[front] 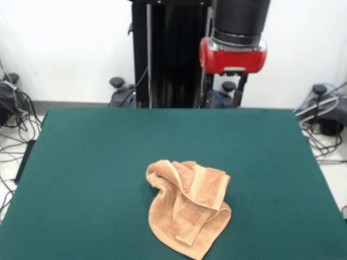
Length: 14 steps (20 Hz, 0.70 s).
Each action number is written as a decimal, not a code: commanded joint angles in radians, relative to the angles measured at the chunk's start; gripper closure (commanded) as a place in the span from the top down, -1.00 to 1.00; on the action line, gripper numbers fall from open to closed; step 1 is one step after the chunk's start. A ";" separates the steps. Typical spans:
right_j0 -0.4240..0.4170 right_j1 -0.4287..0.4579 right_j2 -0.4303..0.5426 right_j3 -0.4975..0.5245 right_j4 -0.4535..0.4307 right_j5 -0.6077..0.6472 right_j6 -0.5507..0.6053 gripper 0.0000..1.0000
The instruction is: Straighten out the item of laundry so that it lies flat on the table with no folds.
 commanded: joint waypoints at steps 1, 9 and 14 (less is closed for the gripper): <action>0.050 0.010 -0.041 -0.072 -0.012 0.060 0.153 1.00; 0.107 0.058 -0.103 -0.196 0.003 0.048 0.205 1.00; 0.050 0.112 -0.045 -0.191 0.023 0.025 0.144 1.00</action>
